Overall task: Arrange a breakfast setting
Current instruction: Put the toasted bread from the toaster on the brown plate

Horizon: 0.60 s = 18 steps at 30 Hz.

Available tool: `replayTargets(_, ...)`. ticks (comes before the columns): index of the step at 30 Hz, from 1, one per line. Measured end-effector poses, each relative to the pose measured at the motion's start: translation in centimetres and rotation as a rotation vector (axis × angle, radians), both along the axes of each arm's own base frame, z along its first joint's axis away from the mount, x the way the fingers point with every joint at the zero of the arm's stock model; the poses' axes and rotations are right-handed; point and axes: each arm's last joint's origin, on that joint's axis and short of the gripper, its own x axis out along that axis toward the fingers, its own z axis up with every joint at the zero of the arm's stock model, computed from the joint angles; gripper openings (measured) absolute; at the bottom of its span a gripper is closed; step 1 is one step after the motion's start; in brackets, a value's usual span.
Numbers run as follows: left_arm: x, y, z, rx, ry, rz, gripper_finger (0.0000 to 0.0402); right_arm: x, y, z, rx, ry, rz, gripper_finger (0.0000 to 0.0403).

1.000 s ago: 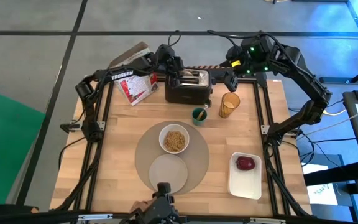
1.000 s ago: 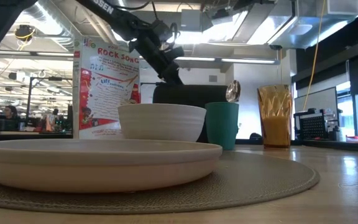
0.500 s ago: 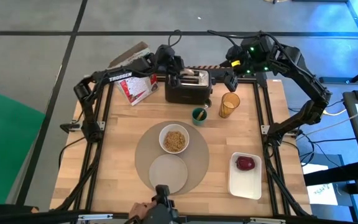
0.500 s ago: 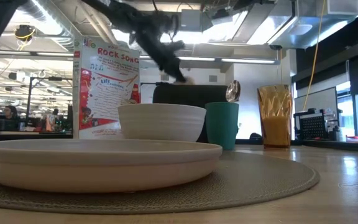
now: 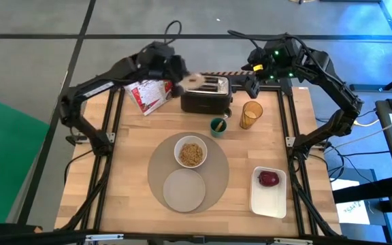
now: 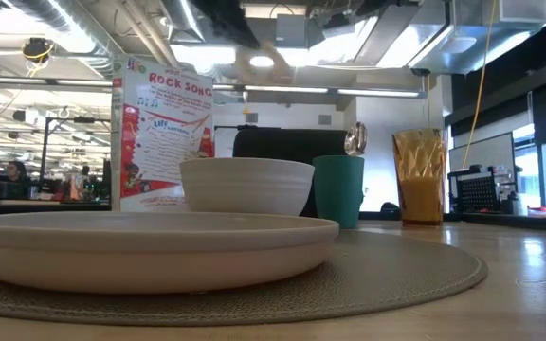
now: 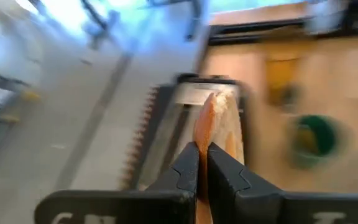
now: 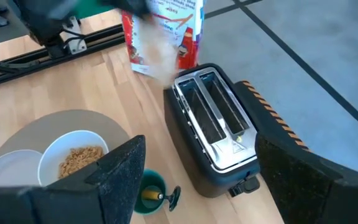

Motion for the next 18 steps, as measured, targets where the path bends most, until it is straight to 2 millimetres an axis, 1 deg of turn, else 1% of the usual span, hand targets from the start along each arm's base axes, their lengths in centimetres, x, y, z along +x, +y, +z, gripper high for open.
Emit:
replayTargets(3, -0.9, -2.8, 0.0, -0.203, 0.028, -0.049, 0.001, 0.1, 0.0, 0.1, -0.002, -0.01, -0.002, 0.0291)
replayTargets(6, -0.8, -5.6, -1.1, -0.364, 0.111, -0.088, 0.001, 0.1, -0.1, 0.2, 0.004, -0.024, -0.01, 0.0291)
replayTargets(10, 0.2, -9.8, -4.0, -0.607, 0.211, -0.181, 0.001, 0.2, -0.1, 0.3, 0.002, -0.037, -0.014, 0.0291)
replayTargets(12, 0.7, -11.9, -5.6, -0.713, 0.257, -0.197, 0.001, 0.2, -0.1, 0.2, 0.006, -0.034, -0.015, 0.0291)
replayTargets(15, 0.9, -14.8, -8.2, -0.786, 0.34, -0.149, 0.001, 0.3, -0.1, 0.1, 0.009, -0.029, -0.013, 0.0291)
replayTargets(18, 1.0, -17.5, -10.6, -0.845, 0.372, -0.085, 0.001, 0.3, -0.1, 0.1, -0.002, -0.023, -0.002, 0.0291)
